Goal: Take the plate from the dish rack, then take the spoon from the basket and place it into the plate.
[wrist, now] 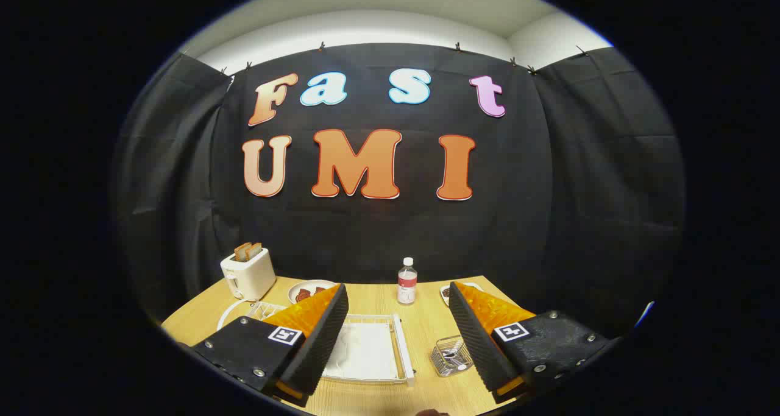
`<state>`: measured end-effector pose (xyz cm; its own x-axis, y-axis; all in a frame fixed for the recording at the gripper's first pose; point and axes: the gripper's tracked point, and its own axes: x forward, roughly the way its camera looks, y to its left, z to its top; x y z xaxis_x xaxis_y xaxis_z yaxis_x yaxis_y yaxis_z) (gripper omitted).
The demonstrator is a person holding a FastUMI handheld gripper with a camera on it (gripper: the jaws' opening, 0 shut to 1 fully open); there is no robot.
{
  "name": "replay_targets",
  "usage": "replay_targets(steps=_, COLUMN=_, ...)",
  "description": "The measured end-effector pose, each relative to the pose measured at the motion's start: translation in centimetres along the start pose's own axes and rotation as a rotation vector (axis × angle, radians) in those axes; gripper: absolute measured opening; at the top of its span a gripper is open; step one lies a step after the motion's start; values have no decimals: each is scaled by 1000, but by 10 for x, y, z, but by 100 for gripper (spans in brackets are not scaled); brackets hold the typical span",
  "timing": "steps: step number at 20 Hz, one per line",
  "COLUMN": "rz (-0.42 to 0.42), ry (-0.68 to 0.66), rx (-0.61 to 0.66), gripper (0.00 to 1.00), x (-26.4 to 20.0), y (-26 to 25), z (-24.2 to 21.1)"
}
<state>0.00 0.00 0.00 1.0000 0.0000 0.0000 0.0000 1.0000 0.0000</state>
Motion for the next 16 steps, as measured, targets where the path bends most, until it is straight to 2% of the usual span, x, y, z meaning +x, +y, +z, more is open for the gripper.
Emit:
replay_targets(steps=7, rz=-3, ry=12, rx=14, gripper=99, x=6, y=2, z=1)
replay_targets(steps=16, rz=-41, ry=-17, rx=-4, gripper=99, x=5, y=-20, z=21)
